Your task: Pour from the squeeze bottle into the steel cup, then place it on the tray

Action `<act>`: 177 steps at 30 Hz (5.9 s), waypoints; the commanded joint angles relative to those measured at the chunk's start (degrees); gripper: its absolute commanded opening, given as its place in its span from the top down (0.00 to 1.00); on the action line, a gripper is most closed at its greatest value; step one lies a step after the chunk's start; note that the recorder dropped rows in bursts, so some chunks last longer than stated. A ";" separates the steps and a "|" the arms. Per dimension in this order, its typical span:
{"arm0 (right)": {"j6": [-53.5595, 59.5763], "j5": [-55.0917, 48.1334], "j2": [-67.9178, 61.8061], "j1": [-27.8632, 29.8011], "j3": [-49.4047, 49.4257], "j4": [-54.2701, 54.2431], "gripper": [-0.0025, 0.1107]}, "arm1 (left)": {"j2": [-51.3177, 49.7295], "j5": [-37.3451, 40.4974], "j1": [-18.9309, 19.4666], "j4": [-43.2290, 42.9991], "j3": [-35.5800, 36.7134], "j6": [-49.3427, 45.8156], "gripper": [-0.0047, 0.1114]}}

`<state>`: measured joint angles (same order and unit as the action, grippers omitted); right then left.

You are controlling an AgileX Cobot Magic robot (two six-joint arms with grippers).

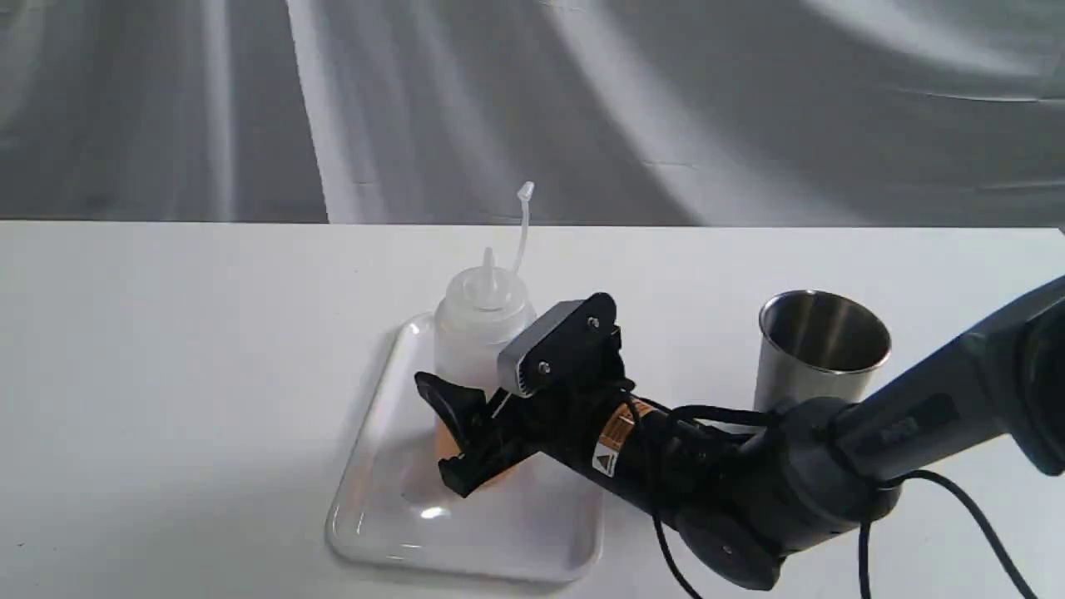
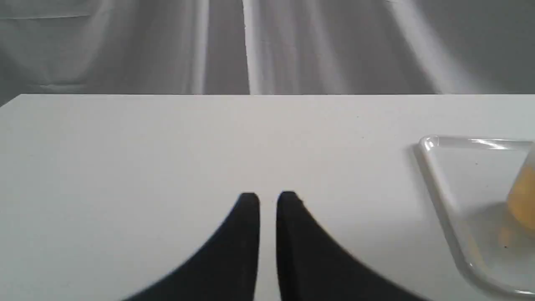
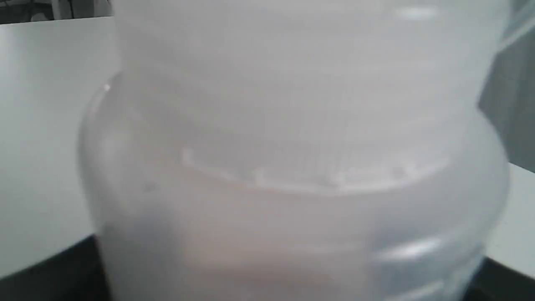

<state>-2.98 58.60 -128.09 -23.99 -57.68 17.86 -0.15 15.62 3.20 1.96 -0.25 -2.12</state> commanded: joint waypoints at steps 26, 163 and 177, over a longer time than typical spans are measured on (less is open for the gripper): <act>1.23 1.96 0.59 -0.02 -0.45 -0.30 0.93 | 0.15 -0.41 -0.13 -0.02 0.25 0.23 0.89; -24.56 1.77 75.30 -0.14 53.99 17.86 0.98 | 0.15 -0.41 -0.13 -0.02 0.25 0.16 0.89; -18.29 3.06 75.59 -0.14 57.68 12.10 0.98 | 0.15 -0.41 -0.13 -0.02 0.25 0.30 0.89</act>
<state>-22.00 62.55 -52.99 -23.99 -0.24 30.82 -0.15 15.62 3.20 1.96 -0.25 -2.12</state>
